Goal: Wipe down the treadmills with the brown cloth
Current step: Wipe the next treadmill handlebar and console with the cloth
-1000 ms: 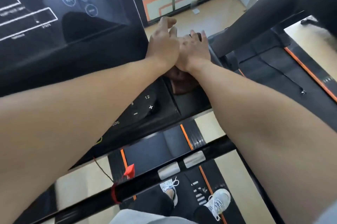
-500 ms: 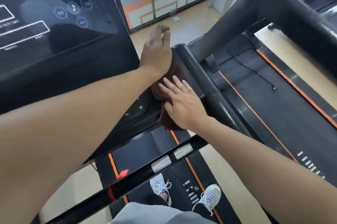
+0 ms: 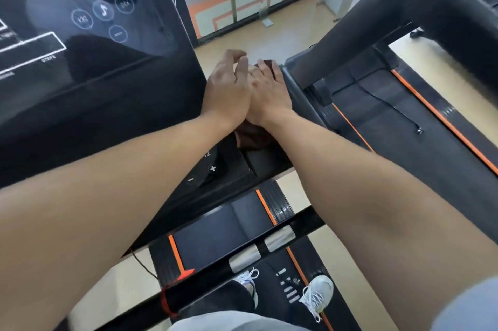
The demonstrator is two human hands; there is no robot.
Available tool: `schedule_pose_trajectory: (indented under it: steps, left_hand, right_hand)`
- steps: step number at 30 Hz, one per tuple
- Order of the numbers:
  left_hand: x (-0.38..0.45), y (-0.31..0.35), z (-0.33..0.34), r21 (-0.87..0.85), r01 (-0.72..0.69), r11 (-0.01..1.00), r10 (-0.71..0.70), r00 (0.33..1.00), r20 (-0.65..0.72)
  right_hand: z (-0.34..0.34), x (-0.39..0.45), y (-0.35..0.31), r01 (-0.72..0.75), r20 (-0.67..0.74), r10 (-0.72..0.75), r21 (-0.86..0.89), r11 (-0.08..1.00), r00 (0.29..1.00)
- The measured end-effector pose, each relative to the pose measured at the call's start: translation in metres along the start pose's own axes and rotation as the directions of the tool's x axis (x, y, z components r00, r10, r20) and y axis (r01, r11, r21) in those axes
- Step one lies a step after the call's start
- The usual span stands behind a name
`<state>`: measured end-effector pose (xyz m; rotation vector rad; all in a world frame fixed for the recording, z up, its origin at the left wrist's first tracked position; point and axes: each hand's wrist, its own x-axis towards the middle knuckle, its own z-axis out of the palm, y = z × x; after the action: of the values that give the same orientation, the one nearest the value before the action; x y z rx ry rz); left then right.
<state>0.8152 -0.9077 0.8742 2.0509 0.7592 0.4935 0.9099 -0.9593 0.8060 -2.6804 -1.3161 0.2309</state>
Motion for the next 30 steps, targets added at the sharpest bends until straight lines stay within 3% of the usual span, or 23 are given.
schedule_pose_trajectory:
  steps: [3,6,11,15,17,23,27,30]
  left_hand:
    - [-0.016,-0.002,-0.003,-0.005,-0.074,0.997,0.074,0.996,-0.04]
    - [-0.03,-0.002,-0.007,0.022,-0.173,0.985,0.174,0.984,-0.041]
    - [-0.046,-0.01,-0.01,0.074,-0.091,0.993,0.083,0.991,0.11]
    - [-0.062,-0.017,0.007,0.268,-0.163,0.95,0.061,0.934,0.352]
    - [-0.071,-0.016,0.024,0.296,-0.233,0.926,0.098,0.908,0.408]
    - [-0.086,-0.008,0.059,0.229,-0.24,0.943,0.153,0.927,0.343]
    - [-0.074,-0.012,0.074,0.322,-0.189,0.928,0.084,0.946,0.313]
    - [-0.057,-0.016,0.08,0.468,-0.141,0.872,-0.001,0.957,0.29]
  right_hand:
    - [-0.006,0.009,0.007,-0.102,-0.062,0.106,0.062,0.993,0.992]
    - [-0.01,0.007,0.016,-0.29,-0.154,0.3,0.088,0.953,0.941]
    - [-0.02,-0.028,0.036,-0.519,-0.084,0.548,0.227,0.824,0.832]
    - [-0.027,-0.077,0.049,-0.522,-0.026,0.552,0.292,0.802,0.833]
    - [-0.029,-0.104,0.055,-0.513,0.009,0.537,0.307,0.802,0.844]
    - [-0.026,-0.209,0.073,-0.584,0.151,0.565,0.245,0.774,0.811]
    - [-0.041,-0.281,0.094,-0.689,0.323,0.652,0.002,0.725,0.686]
    - [-0.035,-0.289,0.092,-0.679,0.308,0.656,-0.044,0.733,0.689]
